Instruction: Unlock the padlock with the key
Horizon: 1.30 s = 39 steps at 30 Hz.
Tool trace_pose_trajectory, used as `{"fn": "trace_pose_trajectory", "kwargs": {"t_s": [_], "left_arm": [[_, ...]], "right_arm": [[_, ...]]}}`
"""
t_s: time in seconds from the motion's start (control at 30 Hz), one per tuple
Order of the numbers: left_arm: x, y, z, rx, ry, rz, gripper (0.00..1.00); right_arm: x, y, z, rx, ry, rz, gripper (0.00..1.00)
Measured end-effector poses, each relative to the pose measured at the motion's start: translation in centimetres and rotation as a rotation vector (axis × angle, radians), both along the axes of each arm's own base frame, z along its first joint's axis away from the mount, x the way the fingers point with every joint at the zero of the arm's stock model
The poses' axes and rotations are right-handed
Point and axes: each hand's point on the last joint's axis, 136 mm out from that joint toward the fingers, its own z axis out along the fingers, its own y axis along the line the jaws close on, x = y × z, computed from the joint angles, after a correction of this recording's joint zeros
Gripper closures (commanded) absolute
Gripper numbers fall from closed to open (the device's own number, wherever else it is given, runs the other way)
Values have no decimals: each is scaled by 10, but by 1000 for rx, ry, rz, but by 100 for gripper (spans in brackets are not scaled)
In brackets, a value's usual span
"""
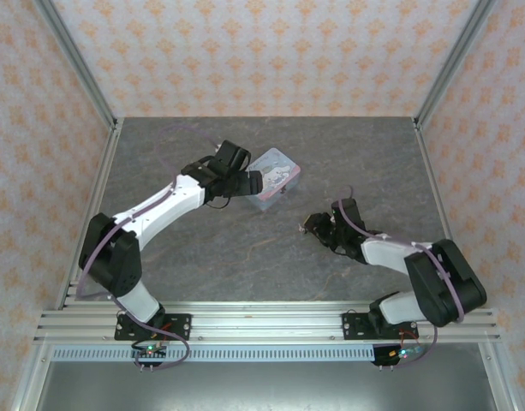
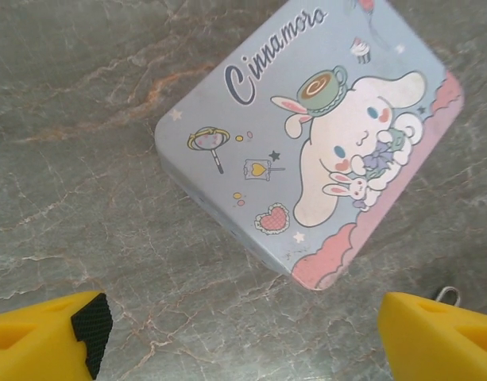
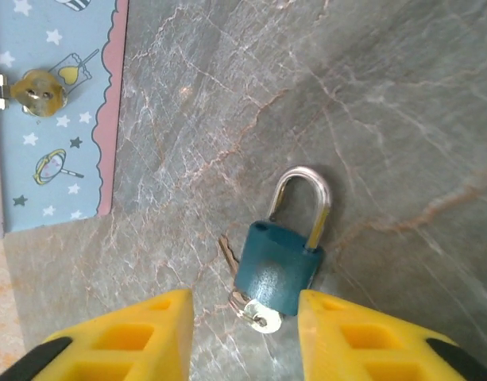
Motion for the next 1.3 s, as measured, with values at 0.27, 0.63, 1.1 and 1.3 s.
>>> {"fn": "trace_pose_trajectory", "kwargs": {"t_s": [0.27, 0.63, 1.1, 1.3], "left_arm": [[-12, 38, 41, -34, -82, 71, 8], [-41, 157, 76, 179, -318, 403, 0], [-39, 230, 23, 569, -404, 485, 0], [-32, 253, -16, 597, -385, 515, 0]], "right_arm": [[-18, -17, 35, -31, -52, -23, 18], [27, -87, 165, -438, -360, -228, 1], [70, -219, 134, -1004, -400, -496, 1], [72, -218, 80, -1074, -353, -410, 1]]}}
